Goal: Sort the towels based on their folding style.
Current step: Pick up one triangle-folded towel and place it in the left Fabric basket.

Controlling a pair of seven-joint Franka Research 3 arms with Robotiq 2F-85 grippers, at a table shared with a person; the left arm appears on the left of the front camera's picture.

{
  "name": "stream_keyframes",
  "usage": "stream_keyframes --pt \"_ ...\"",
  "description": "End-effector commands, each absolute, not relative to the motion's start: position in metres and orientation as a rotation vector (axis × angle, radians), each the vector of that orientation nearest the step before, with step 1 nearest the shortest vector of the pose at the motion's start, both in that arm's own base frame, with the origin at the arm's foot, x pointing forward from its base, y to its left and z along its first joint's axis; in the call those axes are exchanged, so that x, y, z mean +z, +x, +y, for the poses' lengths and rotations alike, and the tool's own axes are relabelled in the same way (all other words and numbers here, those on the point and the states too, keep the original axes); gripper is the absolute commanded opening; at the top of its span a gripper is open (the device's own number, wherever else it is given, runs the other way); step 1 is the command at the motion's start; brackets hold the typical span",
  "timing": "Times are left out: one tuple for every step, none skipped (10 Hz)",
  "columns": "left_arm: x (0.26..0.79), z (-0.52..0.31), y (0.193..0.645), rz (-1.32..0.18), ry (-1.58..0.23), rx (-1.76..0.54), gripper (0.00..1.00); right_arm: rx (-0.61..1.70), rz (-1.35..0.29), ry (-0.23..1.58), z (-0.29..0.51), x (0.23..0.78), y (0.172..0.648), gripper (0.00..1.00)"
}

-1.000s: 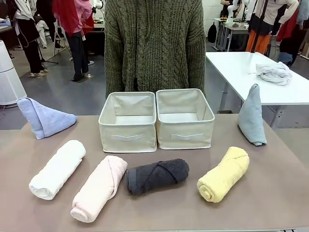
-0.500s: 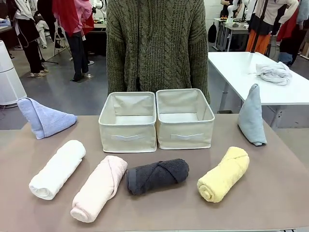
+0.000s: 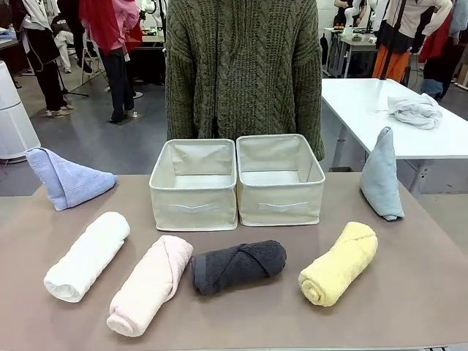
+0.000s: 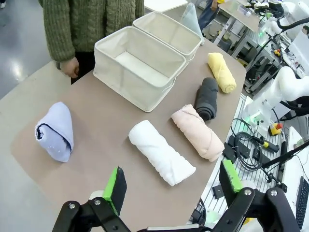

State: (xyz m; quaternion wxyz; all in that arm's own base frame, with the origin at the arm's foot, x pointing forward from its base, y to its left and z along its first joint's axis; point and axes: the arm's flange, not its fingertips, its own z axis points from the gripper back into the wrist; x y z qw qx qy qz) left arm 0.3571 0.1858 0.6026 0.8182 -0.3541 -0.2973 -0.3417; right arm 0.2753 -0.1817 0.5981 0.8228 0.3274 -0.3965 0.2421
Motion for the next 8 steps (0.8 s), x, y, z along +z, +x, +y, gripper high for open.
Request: stream_keyframes --pt "0.6023 0.1876 0.3577 -0.643 -0.768 -0.734 1.00 0.532 -0.854 0.705 -0.1806 0.6002 0.2735 1.00" --pt "0.6023 0.1876 0.3577 -0.643 -0.768 -0.734 1.00 0.532 -0.854 0.705 -0.1806 0.6002 0.2735 1.00" --pt "0.6023 0.1876 0.3577 -0.643 -0.768 -0.734 1.00 0.532 -0.854 0.705 -0.1806 0.6002 0.2735 1.00" --pt "0.6023 0.1876 0.3577 -0.643 -0.768 -0.734 1.00 0.532 -0.854 0.705 -0.1806 0.6002 0.2735 1.00" --pt "0.6023 0.1876 0.3577 -0.643 -0.768 -0.734 1.00 0.532 -0.854 0.705 -0.1806 0.6002 0.2735 1.00" --pt "0.6023 0.1876 0.3577 -0.643 -0.768 -0.734 1.00 0.532 -0.854 0.705 -0.1806 0.6002 0.2735 1.00" --pt "0.6023 0.1876 0.3577 -0.643 -0.768 -0.734 1.00 0.532 -0.854 0.705 -0.1806 0.6002 0.2735 1.00" --pt "0.6023 0.1876 0.3577 -0.643 -0.768 -0.734 1.00 0.532 -0.854 0.705 -0.1806 0.6002 0.2735 1.00"
